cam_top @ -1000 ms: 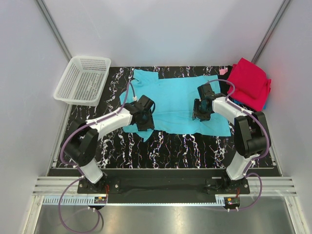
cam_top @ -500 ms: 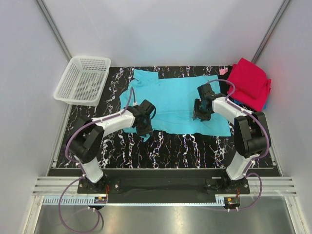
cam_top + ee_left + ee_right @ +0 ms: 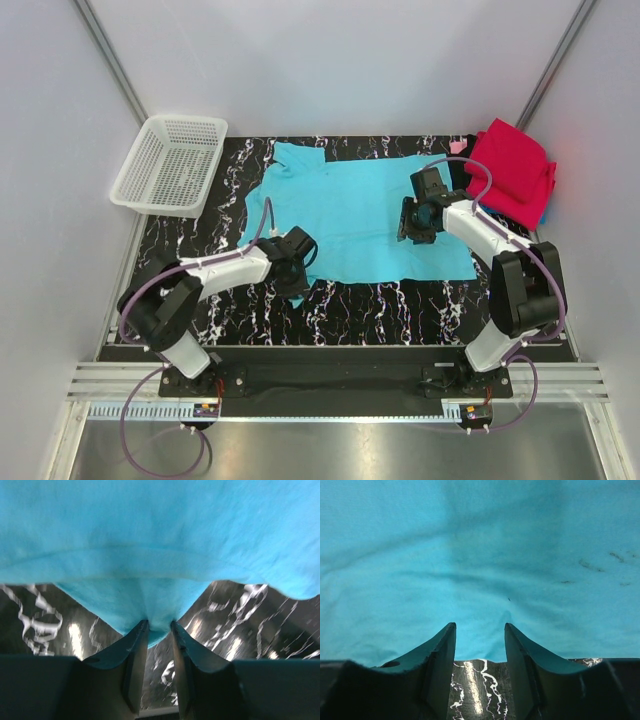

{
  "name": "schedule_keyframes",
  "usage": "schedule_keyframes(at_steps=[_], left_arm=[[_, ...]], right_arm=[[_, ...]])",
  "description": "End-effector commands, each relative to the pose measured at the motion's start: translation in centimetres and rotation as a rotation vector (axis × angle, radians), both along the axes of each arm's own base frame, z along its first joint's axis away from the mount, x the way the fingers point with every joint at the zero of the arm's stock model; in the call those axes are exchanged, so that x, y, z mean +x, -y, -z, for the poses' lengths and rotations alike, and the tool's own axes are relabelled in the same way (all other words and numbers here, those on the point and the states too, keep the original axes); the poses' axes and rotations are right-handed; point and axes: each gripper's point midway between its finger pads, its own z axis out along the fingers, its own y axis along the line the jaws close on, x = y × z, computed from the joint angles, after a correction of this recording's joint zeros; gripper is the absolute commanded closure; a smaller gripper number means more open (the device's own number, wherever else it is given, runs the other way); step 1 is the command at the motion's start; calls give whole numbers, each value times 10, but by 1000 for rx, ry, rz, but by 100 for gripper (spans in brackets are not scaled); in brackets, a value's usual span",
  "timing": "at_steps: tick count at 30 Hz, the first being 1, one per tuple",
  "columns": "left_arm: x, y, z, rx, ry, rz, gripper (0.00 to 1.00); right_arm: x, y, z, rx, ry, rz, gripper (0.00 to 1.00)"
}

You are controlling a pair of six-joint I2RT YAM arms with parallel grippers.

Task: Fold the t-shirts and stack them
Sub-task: Flatten the tshirt out

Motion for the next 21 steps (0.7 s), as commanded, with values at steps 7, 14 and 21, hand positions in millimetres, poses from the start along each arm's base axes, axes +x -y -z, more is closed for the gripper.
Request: schedule_keyframes(at_steps=[7, 14, 21], left_arm=[[-73, -34, 6, 63, -95, 13, 69], [-122, -43, 1, 63, -130, 53, 69], [-155, -60, -15, 124, -118, 60, 69]], right_arm=[[0, -8, -21, 40, 40, 6, 49], [-1, -8, -21, 43, 38, 8, 50], [0, -10, -24, 54, 44, 8, 50]])
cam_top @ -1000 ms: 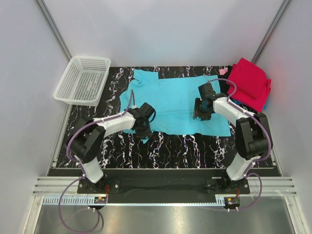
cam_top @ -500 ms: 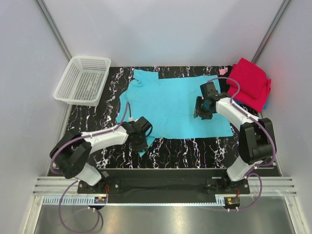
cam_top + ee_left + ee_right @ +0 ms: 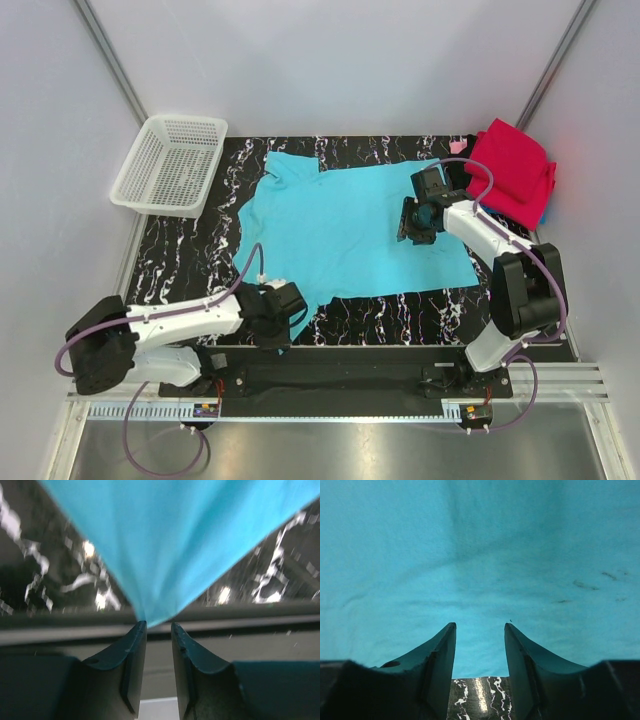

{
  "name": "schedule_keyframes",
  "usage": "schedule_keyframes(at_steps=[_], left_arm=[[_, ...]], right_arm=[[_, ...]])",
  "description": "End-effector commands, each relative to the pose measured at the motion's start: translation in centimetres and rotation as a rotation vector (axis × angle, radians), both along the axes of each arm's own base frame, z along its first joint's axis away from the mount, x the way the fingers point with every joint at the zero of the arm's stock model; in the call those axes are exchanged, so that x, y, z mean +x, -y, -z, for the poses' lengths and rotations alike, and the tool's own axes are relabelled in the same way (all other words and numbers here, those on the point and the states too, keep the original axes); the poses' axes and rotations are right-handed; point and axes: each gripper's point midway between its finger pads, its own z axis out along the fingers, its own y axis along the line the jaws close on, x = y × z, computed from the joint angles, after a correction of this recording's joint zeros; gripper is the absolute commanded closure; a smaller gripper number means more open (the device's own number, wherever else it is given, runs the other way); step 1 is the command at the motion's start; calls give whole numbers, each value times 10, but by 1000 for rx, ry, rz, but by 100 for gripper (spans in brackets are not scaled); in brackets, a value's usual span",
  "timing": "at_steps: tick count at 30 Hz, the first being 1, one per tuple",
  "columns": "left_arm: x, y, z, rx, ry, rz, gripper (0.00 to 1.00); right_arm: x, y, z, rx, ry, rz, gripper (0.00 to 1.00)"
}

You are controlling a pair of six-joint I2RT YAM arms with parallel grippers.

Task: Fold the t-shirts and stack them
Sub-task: Flatten the tshirt out

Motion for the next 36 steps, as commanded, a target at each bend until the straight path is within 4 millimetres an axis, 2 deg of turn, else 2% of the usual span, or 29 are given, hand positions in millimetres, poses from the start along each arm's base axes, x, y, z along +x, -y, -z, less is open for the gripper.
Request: schedule_keyframes(at_steps=[1, 6, 9, 13, 16, 17, 19, 20, 22, 23, 25, 26, 27, 32, 36], left_arm=[[-9, -19, -13, 64, 24, -69, 69], [5, -36, -35, 83, 141, -138, 67], [18, -34, -54, 49, 219, -163, 67], [45, -19, -90, 2, 341, -168, 59], [67, -7, -103, 5, 366, -164, 54], [81, -4, -105, -10, 373, -196, 53], [93, 2, -96, -21, 334, -179, 53], [114, 5, -94, -62, 349, -228, 53], [126, 10, -83, -101, 312, -217, 53], [143, 7, -72, -89, 296, -253, 53], [159, 11, -66, -75, 277, -235, 54], [165, 9, -52, -42, 237, -241, 55], [173, 17, -54, -49, 232, -223, 55], [188, 37, -32, -41, 161, -177, 58], [196, 42, -20, -20, 139, -171, 59]], right_arm=[[3, -10, -23, 44, 55, -10, 50], [-1, -12, -20, 46, 44, -15, 50], [-3, -9, -18, 28, 45, -10, 50], [2, -7, -16, 6, 42, -14, 44], [1, -4, -3, -23, -4, -16, 36], [-2, -2, 7, -37, -35, -15, 36], [-9, 0, 18, -50, -75, -18, 35], [-11, 1, 22, -53, -87, -18, 35], [-19, 4, 32, -67, -111, -14, 35], [-21, 6, 34, -74, -114, -14, 34], [-25, 9, 38, -89, -123, -15, 34], [-26, 11, 39, -97, -127, -18, 33], [-25, 12, 40, -107, -126, -23, 32], [-25, 18, 49, -146, -147, -30, 31], [-28, 22, 59, -171, -172, -29, 31]])
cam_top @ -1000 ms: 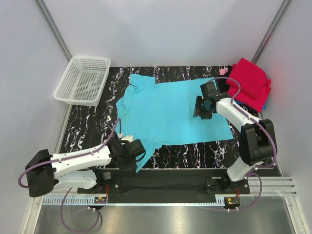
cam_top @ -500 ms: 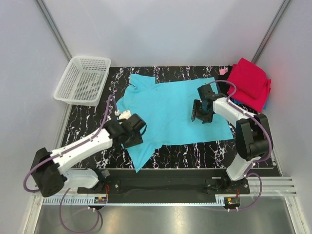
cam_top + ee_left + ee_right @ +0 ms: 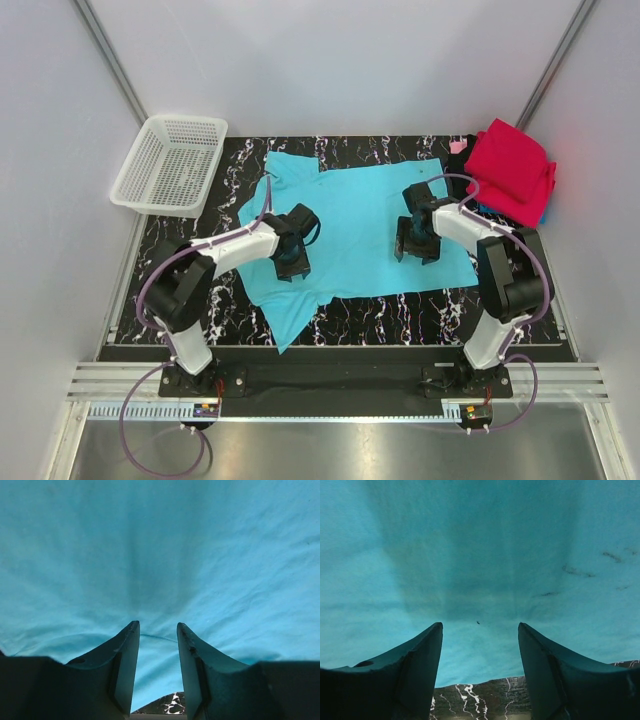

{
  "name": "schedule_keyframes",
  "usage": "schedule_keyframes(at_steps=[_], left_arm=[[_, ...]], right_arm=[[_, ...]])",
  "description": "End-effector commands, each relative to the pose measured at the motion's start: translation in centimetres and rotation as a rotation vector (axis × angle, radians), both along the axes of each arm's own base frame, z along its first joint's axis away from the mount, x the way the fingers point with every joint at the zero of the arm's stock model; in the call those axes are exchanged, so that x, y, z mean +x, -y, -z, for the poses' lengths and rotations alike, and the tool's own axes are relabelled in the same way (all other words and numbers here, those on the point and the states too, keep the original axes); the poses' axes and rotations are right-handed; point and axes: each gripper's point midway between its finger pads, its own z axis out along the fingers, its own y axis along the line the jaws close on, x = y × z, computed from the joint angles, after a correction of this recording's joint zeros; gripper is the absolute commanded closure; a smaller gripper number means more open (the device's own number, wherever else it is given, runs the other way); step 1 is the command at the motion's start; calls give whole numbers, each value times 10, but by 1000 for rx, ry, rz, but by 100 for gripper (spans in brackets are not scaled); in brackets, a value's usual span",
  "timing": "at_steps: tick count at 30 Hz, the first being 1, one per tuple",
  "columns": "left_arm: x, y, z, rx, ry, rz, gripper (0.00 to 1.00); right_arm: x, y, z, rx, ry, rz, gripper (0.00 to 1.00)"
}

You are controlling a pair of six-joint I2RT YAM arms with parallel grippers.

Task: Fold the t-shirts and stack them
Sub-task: Fold the tshirt

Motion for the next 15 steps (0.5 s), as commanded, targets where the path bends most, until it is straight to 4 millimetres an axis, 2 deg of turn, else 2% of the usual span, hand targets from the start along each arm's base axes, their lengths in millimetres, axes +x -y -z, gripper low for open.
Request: schedule_keyframes(at_steps=[1, 6, 15], left_arm=[[16, 15, -8, -49, 27, 40, 59], [15, 6, 5, -16, -9, 40, 59], [-14, -33, 41, 146, -125, 10, 59]], right_arm=[[1, 5, 8, -50, -8, -19, 31], [-12, 4, 23, -37, -69, -16, 31], [-45, 20, 25, -91, -128, 37, 34]])
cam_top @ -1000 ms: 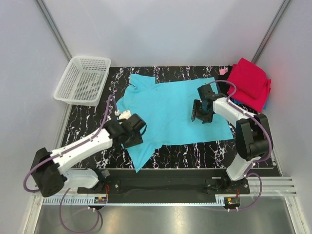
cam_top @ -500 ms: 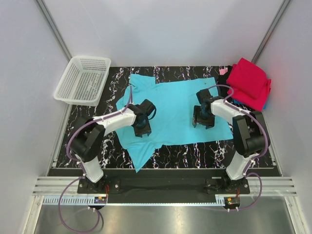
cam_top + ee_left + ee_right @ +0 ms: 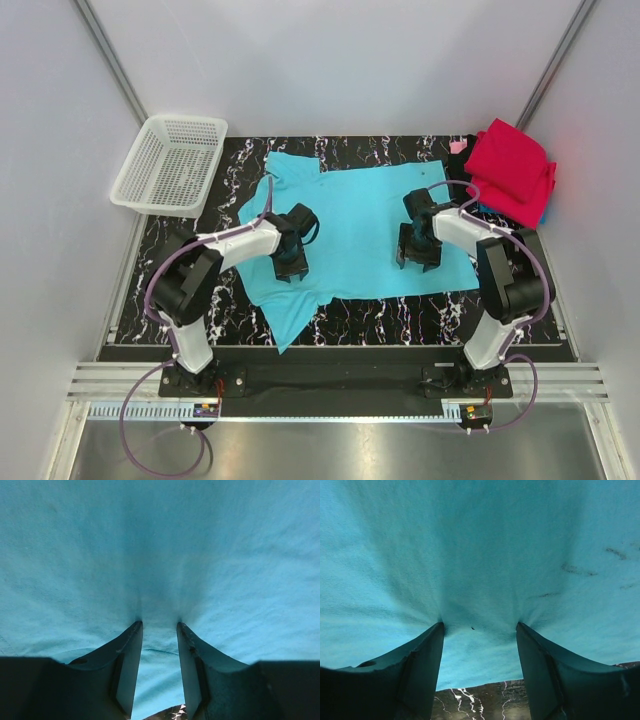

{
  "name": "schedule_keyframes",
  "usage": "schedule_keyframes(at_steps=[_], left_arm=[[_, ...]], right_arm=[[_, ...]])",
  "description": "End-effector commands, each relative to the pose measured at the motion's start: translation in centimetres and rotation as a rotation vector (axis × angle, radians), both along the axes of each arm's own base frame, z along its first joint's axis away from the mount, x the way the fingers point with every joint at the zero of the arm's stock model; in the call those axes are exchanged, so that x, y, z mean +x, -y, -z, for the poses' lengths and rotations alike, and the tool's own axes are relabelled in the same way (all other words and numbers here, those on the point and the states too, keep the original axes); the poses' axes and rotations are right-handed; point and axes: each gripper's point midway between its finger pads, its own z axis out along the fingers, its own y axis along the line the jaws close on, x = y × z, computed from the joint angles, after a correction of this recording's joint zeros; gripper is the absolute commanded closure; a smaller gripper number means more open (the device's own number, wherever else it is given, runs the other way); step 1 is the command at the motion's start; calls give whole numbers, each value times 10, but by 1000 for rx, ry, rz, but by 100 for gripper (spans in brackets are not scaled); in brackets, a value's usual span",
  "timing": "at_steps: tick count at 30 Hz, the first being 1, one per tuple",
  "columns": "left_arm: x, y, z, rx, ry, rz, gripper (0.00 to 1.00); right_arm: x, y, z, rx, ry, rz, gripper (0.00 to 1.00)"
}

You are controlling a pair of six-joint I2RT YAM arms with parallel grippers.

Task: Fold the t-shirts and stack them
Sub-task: Fold the tshirt

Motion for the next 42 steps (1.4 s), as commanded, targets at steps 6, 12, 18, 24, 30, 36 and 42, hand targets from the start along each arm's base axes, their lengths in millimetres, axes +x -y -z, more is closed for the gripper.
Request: schedule_keyframes(at_steps=[6, 12, 18, 24, 30, 36, 42], left_arm=[[-40, -45, 27, 149, -99, -20, 59], [-64, -54, 21, 121, -103, -33, 59], [-95, -55, 12, 83, -86, -29, 59], [-108, -64, 11, 97, -79, -34, 59], [-86, -59, -3, 126, -32, -20, 57], [-39, -42, -57, 117, 73, -18, 55], [17, -45, -125, 69, 212, -69, 51]], right_arm=[[-51, 8, -1, -46, -74, 76, 35], [-73, 2, 0, -49, -100, 113, 36], [-83, -14, -2, -27, -104, 122, 38], [-100, -32, 1, -28, -112, 105, 39], [-82, -34, -23, -52, -28, 89, 37], [-35, -36, -100, -78, 165, 74, 32], [11, -31, -156, -111, 322, 50, 22]])
